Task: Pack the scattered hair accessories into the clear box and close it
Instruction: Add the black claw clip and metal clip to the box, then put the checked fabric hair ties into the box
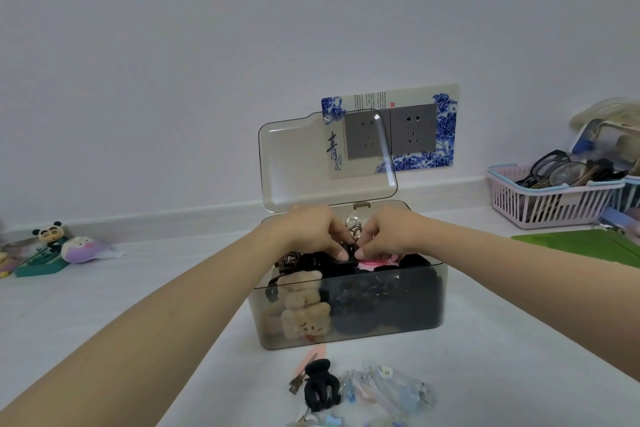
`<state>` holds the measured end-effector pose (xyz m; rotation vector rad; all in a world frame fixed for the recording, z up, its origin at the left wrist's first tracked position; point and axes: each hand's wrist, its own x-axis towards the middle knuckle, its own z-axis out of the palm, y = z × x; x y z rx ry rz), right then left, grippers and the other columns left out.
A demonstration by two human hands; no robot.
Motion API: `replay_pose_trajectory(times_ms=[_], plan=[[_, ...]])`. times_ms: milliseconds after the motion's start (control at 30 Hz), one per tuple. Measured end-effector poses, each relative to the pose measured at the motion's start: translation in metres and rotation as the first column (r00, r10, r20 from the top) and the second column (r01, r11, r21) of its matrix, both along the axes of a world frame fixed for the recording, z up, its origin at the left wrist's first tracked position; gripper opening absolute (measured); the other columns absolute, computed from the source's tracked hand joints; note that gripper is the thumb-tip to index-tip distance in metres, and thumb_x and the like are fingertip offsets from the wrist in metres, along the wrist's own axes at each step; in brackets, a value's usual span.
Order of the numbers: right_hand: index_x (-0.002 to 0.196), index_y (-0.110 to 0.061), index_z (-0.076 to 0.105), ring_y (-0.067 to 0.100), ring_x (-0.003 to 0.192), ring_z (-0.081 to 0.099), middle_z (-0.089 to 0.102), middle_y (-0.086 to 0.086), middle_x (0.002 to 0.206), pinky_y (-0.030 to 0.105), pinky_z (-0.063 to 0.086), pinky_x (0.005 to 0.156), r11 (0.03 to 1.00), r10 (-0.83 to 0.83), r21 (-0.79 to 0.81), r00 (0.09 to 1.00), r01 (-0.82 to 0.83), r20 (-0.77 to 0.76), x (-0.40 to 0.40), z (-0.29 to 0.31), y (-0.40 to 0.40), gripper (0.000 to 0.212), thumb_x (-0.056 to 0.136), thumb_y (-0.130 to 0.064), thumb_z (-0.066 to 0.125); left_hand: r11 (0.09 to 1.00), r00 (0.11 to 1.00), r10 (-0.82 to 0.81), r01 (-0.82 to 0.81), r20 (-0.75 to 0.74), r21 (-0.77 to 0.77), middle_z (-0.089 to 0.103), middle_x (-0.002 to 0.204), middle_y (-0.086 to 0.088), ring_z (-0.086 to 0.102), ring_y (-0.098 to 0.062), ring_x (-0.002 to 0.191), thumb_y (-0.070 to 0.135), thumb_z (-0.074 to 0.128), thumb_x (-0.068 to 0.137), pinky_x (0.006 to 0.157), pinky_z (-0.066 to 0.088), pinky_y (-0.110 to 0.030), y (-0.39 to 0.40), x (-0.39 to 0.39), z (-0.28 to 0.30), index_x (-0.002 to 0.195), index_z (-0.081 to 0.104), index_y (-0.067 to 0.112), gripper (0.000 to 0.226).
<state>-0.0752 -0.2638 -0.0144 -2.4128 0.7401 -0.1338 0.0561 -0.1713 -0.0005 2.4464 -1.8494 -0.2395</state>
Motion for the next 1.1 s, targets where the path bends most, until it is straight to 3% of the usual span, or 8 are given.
replay_pose_trajectory(times_ms=[167, 333, 433, 533, 667, 867, 967, 1100], plan=[[0.096, -0.008, 0.074, 0.013, 0.058, 0.051, 0.053, -0.008, 0.055, 0.018, 0.042, 0.055, 0.991, 0.032, -0.128, 0.998, -0.038, -0.054, 0.001, -0.003, 0.003, 0.021, 0.081, -0.022, 0.07, 0.998, 0.985, 0.014, -0.003, -0.175, 0.063, 0.067, 0.12, 0.01, 0.059, -0.011, 0.103, 0.025, 0.065, 0.087, 0.097, 0.04, -0.027, -0.001, 0.005, -0.002, 0.12, 0.066, 0.027, 0.033], [0.101, -0.007, 0.073, 0.013, 0.06, 0.053, 0.055, -0.002, 0.059, 0.02, 0.045, 0.058, 0.994, 0.018, -0.11, 0.997, -0.026, -0.076, -0.001, -0.001, 0.0, 0.023, 0.082, -0.02, 0.069, 0.998, 0.988, -0.007, 0.017, -0.157, 0.064, 0.066, 0.103, 0.011, 0.056, -0.013, 0.098, 0.025, 0.058, 0.091, 0.096, 0.042, -0.031, 0.001, 0.006, -0.006, 0.124, 0.062, 0.033, 0.033], [0.101, -0.008, 0.072, 0.009, 0.046, 0.052, 0.056, 0.0, 0.057, 0.015, 0.047, 0.047, 0.997, -0.019, -0.08, 0.999, 0.016, -0.042, -0.001, 0.004, 0.002, 0.019, 0.084, -0.014, 0.065, 0.999, 0.986, 0.035, -0.031, -0.161, 0.026, 0.064, 0.123, 0.008, 0.056, -0.014, 0.112, 0.032, 0.057, 0.092, 0.104, 0.04, -0.035, 0.007, 0.007, -0.006, 0.128, 0.059, 0.029, 0.036], [0.103, -0.014, 0.071, 0.002, 0.034, 0.05, 0.062, 0.001, 0.063, 0.019, 0.049, 0.053, 0.987, -0.02, -0.159, 1.0, 0.022, 0.008, -0.004, 0.01, 0.004, 0.019, 0.086, -0.017, 0.062, 0.999, 0.985, 0.043, -0.047, -0.168, -0.021, 0.061, 0.13, 0.006, 0.055, -0.015, 0.119, 0.036, 0.054, 0.094, 0.107, 0.039, -0.037, 0.013, 0.002, -0.003, 0.129, 0.058, 0.026, 0.037], [0.102, -0.02, 0.073, 0.016, 0.068, 0.065, 0.072, 0.001, 0.084, 0.029, 0.054, 0.075, 0.983, 0.003, -0.18, 0.984, 0.03, 0.176, -0.017, 0.022, 0.018, 0.02, 0.085, -0.022, 0.064, 0.981, 0.978, 0.029, -0.067, -0.207, -0.183, 0.068, 0.115, 0.0, 0.06, -0.019, 0.109, 0.033, 0.051, 0.095, 0.1, 0.045, -0.043, 0.03, -0.014, 0.008, 0.117, 0.065, 0.028, 0.027], [0.1, -0.027, 0.072, -0.001, 0.073, 0.058, 0.066, -0.012, 0.081, 0.008, 0.042, 0.064, 0.96, 0.099, -0.278, 0.918, 0.012, 0.384, -0.066, 0.018, 0.079, 0.019, 0.087, -0.022, 0.06, 0.913, 0.984, -0.048, -0.027, -0.173, -0.406, 0.062, 0.084, 0.02, 0.057, -0.007, 0.091, 0.029, 0.052, 0.094, 0.09, 0.046, -0.038, 0.088, -0.054, 0.012, 0.106, 0.07, 0.033, 0.021], [0.098, -0.028, 0.073, -0.007, 0.07, 0.054, 0.06, -0.02, 0.074, 0.012, 0.04, 0.071, 0.958, 0.148, -0.284, 0.928, -0.048, 0.341, -0.088, 0.005, 0.107, 0.017, 0.087, -0.024, 0.059, 0.924, 0.975, -0.082, -0.004, -0.206, -0.382, 0.061, 0.086, 0.016, 0.056, -0.005, 0.087, 0.023, 0.054, 0.094, 0.082, 0.044, -0.027, 0.117, -0.074, 0.004, 0.109, 0.071, 0.025, 0.023], [0.102, -0.025, 0.072, -0.008, 0.072, 0.054, 0.057, -0.021, 0.077, 0.005, 0.041, 0.067, 0.966, 0.176, -0.232, 0.949, -0.115, 0.261, -0.102, -0.019, 0.129, 0.018, 0.086, -0.026, 0.062, 0.973, 0.976, -0.073, 0.024, -0.205, -0.231, 0.063, 0.099, -0.002, 0.051, -0.008, 0.096, 0.026, 0.055, 0.093, 0.089, 0.042, -0.03, 0.144, -0.083, -0.023, 0.11, 0.07, 0.025, 0.023]])
